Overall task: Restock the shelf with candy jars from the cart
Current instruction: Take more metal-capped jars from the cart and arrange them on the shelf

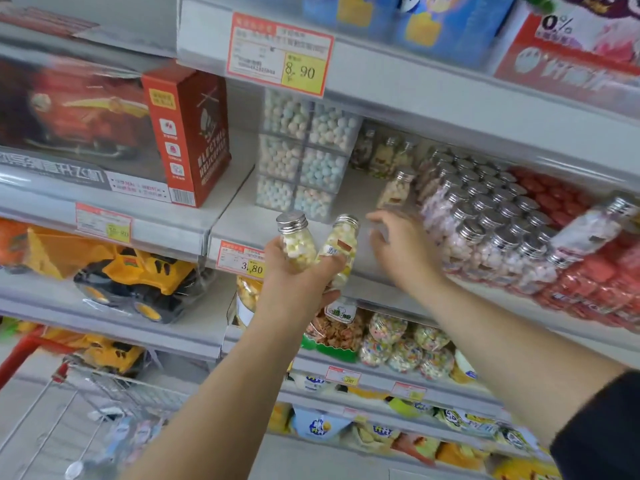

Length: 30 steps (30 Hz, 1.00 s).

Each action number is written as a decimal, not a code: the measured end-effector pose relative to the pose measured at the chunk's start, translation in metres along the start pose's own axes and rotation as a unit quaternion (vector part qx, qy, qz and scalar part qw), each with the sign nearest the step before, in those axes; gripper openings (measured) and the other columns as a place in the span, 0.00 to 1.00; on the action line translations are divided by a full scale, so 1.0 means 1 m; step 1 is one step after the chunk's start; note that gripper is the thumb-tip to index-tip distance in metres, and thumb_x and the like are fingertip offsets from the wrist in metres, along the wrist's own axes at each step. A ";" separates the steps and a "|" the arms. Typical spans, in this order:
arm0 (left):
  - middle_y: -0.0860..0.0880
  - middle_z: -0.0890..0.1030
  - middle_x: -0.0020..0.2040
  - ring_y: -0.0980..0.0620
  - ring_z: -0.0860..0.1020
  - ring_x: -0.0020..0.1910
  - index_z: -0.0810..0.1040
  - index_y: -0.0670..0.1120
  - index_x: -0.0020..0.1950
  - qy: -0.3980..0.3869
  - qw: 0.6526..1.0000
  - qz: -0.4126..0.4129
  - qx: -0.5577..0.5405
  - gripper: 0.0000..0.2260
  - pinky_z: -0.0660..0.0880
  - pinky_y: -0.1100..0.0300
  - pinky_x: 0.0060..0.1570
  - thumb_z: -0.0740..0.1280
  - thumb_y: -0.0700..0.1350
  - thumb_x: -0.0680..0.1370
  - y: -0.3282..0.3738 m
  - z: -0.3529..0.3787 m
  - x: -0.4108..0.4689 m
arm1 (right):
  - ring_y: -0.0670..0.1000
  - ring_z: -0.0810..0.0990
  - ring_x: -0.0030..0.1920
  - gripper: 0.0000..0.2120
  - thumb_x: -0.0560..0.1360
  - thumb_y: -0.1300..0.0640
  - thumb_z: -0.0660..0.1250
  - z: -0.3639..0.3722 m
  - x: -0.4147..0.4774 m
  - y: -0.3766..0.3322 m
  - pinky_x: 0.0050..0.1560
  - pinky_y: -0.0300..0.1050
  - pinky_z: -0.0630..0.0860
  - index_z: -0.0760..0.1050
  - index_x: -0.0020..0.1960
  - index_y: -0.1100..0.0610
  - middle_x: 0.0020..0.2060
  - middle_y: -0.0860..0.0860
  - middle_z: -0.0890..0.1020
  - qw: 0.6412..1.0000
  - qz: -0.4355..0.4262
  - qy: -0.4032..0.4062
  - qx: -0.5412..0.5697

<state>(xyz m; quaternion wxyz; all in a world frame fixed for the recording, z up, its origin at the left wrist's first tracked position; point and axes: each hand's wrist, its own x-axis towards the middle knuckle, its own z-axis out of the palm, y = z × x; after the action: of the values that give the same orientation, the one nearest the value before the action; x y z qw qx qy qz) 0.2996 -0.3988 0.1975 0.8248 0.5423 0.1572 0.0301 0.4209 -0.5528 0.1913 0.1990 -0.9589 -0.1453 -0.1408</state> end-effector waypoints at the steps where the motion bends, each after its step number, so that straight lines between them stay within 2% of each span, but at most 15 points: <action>1: 0.45 0.79 0.56 0.48 0.84 0.50 0.65 0.52 0.62 -0.002 1.000 0.013 0.009 0.23 0.82 0.51 0.50 0.75 0.42 0.74 0.001 0.001 0.001 | 0.57 0.75 0.62 0.15 0.80 0.56 0.61 0.002 0.006 0.001 0.57 0.49 0.74 0.76 0.65 0.53 0.62 0.52 0.79 0.999 -0.007 -0.027 -0.029; 3: 0.46 0.80 0.56 0.48 0.84 0.50 0.66 0.51 0.63 -0.011 0.999 0.038 0.026 0.24 0.83 0.52 0.49 0.75 0.42 0.74 0.004 0.005 0.002 | 0.59 0.76 0.61 0.12 0.80 0.55 0.58 0.005 0.025 0.002 0.52 0.49 0.72 0.78 0.57 0.54 0.58 0.55 0.81 0.995 0.001 -0.068 -0.067; 5: 0.46 0.79 0.56 0.48 0.83 0.51 0.67 0.52 0.62 -0.018 0.998 0.053 0.039 0.23 0.83 0.52 0.48 0.75 0.42 0.74 0.007 0.010 0.006 | 0.61 0.77 0.55 0.09 0.79 0.55 0.58 0.006 0.043 0.002 0.45 0.47 0.67 0.75 0.46 0.56 0.52 0.58 0.81 0.992 0.014 -0.083 -0.093; 6: 0.45 0.79 0.56 0.47 0.83 0.51 0.67 0.53 0.60 -0.021 0.997 0.057 0.042 0.22 0.83 0.51 0.48 0.75 0.42 0.74 0.009 0.013 0.008 | 0.62 0.78 0.54 0.07 0.78 0.55 0.59 0.007 0.051 0.004 0.44 0.47 0.68 0.74 0.44 0.56 0.50 0.59 0.81 0.991 0.018 -0.087 -0.097; 8: 0.44 0.79 0.56 0.46 0.83 0.51 0.66 0.54 0.59 -0.027 0.997 0.060 0.045 0.21 0.83 0.49 0.49 0.75 0.42 0.74 0.010 0.019 0.013 | 0.62 0.79 0.54 0.06 0.76 0.56 0.63 0.011 0.062 0.010 0.48 0.49 0.73 0.76 0.46 0.58 0.51 0.59 0.82 0.991 0.019 -0.091 -0.094; 10: 0.44 0.78 0.56 0.45 0.83 0.51 0.66 0.52 0.62 -0.030 0.997 0.062 0.045 0.23 0.83 0.49 0.48 0.75 0.42 0.74 0.012 0.023 0.016 | 0.62 0.79 0.57 0.08 0.75 0.55 0.64 0.017 0.073 0.015 0.56 0.52 0.76 0.79 0.51 0.56 0.53 0.57 0.82 0.990 0.031 -0.094 -0.099; 15: 0.45 0.78 0.57 0.47 0.83 0.51 0.65 0.52 0.65 -0.029 0.997 0.064 0.045 0.26 0.83 0.51 0.46 0.75 0.43 0.73 0.016 0.024 0.023 | 0.60 0.76 0.63 0.12 0.75 0.56 0.63 0.024 0.089 0.020 0.65 0.53 0.72 0.79 0.57 0.53 0.59 0.56 0.81 0.986 0.047 -0.096 -0.126; 20: 0.45 0.79 0.56 0.47 0.83 0.50 0.65 0.54 0.62 -0.028 0.996 0.073 0.045 0.24 0.83 0.51 0.47 0.75 0.43 0.73 0.019 0.023 0.022 | 0.60 0.75 0.64 0.14 0.75 0.53 0.62 0.030 0.104 0.022 0.64 0.52 0.73 0.79 0.57 0.52 0.60 0.55 0.80 0.985 0.070 -0.100 -0.125; 24: 0.46 0.80 0.54 0.47 0.84 0.49 0.66 0.56 0.60 -0.024 0.994 0.089 0.066 0.23 0.83 0.50 0.47 0.75 0.44 0.73 0.014 0.025 0.019 | 0.61 0.76 0.63 0.14 0.77 0.57 0.62 0.025 0.108 0.018 0.63 0.51 0.74 0.78 0.61 0.57 0.61 0.58 0.79 0.986 0.058 -0.106 -0.116; 27: 0.49 0.80 0.51 0.48 0.84 0.48 0.66 0.61 0.53 -0.017 0.992 0.100 0.076 0.21 0.83 0.48 0.49 0.75 0.46 0.73 0.011 0.028 0.017 | 0.63 0.78 0.59 0.12 0.70 0.56 0.63 0.004 0.117 0.008 0.57 0.52 0.77 0.78 0.52 0.55 0.57 0.62 0.80 0.993 0.081 -0.024 -0.082; 28: 0.50 0.80 0.50 0.49 0.83 0.47 0.66 0.62 0.53 -0.013 0.990 0.108 0.084 0.21 0.82 0.48 0.50 0.75 0.46 0.73 0.010 0.030 0.018 | 0.63 0.78 0.60 0.12 0.68 0.56 0.62 -0.007 0.120 0.006 0.58 0.53 0.77 0.77 0.50 0.54 0.57 0.61 0.80 0.994 0.091 0.016 -0.065; 30: 0.52 0.79 0.52 0.52 0.83 0.47 0.65 0.61 0.59 -0.010 0.986 0.127 0.109 0.24 0.81 0.52 0.50 0.75 0.47 0.73 0.009 0.036 0.016 | 0.61 0.78 0.61 0.13 0.72 0.60 0.62 -0.031 0.128 0.007 0.60 0.50 0.77 0.79 0.54 0.56 0.58 0.59 0.81 0.992 0.096 0.059 -0.055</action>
<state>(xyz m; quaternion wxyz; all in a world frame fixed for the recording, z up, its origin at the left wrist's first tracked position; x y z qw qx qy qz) 0.3261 -0.4236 0.2150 0.7515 0.6450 0.0813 0.1123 0.5347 -0.5440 0.2584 0.1667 -0.9679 -0.0323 -0.1850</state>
